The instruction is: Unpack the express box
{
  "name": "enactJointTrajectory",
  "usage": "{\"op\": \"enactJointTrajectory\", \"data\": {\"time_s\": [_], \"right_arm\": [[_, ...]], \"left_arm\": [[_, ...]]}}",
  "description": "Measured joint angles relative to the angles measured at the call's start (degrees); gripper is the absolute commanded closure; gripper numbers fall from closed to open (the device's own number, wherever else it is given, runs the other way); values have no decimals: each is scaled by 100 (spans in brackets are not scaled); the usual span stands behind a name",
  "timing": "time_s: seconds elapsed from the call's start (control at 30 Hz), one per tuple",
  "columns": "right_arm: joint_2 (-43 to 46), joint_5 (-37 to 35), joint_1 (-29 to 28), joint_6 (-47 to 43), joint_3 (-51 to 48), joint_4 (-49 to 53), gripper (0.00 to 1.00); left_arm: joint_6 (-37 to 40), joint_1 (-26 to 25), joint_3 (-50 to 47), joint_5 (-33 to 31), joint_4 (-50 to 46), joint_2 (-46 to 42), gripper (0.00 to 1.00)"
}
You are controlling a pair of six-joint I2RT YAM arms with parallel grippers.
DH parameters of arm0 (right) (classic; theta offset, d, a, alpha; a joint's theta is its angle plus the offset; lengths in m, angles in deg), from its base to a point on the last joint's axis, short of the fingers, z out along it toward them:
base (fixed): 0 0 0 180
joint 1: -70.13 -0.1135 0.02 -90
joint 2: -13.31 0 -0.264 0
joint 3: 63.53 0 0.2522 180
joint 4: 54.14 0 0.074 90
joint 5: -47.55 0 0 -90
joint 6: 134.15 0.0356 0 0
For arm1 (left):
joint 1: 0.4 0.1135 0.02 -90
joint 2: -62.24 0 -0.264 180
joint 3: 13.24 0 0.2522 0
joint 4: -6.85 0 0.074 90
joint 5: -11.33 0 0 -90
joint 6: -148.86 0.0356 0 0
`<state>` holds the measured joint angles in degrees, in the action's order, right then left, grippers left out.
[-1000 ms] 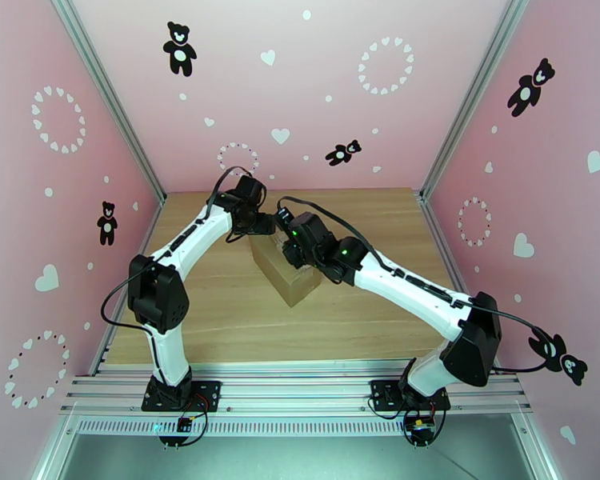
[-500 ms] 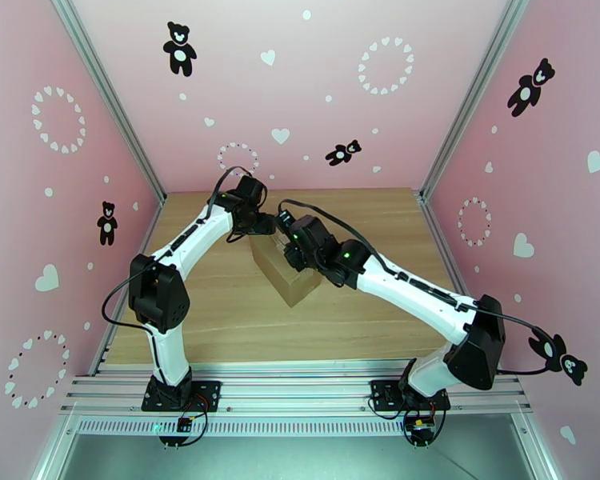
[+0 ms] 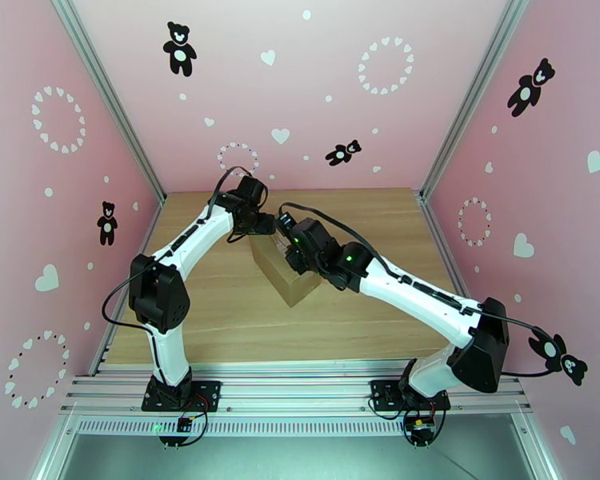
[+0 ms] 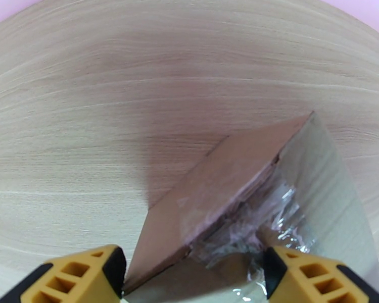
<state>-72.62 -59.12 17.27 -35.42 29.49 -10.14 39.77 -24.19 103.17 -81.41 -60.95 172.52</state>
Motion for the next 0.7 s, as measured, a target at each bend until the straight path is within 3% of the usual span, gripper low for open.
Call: {"op": "enactJointTrajectory", "data": {"time_s": [0.7], "right_arm": [[227,-59,-63,138,-170,116,100]], "left_arm": [[-153,-42,-55,-186,63,-2,23]]}}
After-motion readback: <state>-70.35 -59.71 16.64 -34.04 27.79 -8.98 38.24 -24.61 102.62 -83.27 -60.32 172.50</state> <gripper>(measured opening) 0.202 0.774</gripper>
